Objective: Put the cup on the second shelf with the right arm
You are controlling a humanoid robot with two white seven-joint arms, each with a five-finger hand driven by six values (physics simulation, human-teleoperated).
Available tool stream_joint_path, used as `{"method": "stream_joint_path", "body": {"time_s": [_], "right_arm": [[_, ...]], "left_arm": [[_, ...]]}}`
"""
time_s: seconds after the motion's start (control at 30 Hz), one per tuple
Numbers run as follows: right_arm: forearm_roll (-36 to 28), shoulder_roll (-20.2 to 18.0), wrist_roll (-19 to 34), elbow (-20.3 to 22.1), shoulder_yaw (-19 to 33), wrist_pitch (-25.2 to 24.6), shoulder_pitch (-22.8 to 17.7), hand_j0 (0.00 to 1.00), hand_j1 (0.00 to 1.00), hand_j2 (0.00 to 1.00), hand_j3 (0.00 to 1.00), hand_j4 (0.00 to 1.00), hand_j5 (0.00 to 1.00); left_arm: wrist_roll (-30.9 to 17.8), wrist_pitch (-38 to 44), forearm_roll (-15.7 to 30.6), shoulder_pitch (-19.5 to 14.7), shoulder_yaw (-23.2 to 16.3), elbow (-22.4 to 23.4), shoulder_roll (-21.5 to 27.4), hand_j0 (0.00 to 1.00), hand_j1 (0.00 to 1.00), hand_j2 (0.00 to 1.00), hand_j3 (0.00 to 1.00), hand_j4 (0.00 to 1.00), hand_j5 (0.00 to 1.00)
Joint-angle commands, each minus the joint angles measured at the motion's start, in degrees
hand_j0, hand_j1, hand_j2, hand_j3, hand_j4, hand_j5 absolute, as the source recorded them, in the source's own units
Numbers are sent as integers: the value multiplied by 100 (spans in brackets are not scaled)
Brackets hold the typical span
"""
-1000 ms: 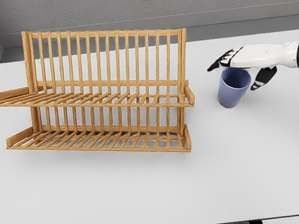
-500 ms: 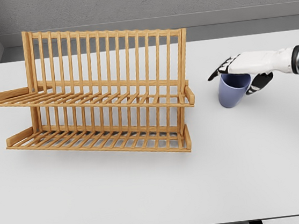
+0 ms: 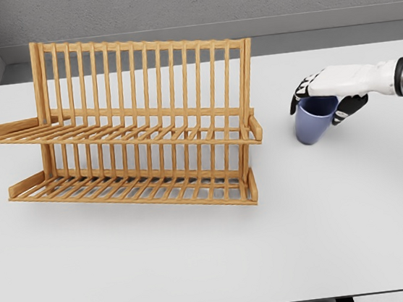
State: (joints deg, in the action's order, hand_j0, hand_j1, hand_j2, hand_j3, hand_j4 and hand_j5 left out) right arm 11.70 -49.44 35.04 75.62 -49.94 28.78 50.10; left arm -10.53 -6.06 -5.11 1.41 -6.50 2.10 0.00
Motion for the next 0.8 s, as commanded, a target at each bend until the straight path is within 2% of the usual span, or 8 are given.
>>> {"method": "stream_joint_path", "body": {"time_s": [0.0, 0.17, 0.37, 0.47, 0.67, 0.77], "right_arm": [[-27, -31, -4, 23, 20, -12, 9, 64, 64, 64, 64, 64, 64], [-36, -66, -4, 129, 55, 14, 114, 64, 64, 64, 64, 64, 64], [-36, -137, -4, 269, 345, 23, 158, 64, 64, 64, 64, 64, 64], [-36, -242, -4, 542, 547, -4, 158, 64, 64, 64, 64, 64, 64], [-36, -391, -4, 621, 740, 5, 176, 64, 64, 64, 64, 64, 64], [-36, -453, -4, 849, 934, -4, 176, 64, 64, 64, 64, 64, 64]], "left_arm": [[-1, 0, 1, 0, 0, 1, 0, 100, 100, 100, 100, 100, 100], [-1, 0, 1, 0, 0, 1, 0, 100, 100, 100, 100, 100, 100], [-1, 0, -8, 0, 0, 1, 0, 100, 100, 100, 100, 100, 100], [-1, 0, 1, 0, 0, 1, 0, 100, 100, 100, 100, 100, 100], [-1, 0, 1, 0, 0, 1, 0, 100, 100, 100, 100, 100, 100], [-1, 0, 1, 0, 0, 1, 0, 100, 100, 100, 100, 100, 100]]}}
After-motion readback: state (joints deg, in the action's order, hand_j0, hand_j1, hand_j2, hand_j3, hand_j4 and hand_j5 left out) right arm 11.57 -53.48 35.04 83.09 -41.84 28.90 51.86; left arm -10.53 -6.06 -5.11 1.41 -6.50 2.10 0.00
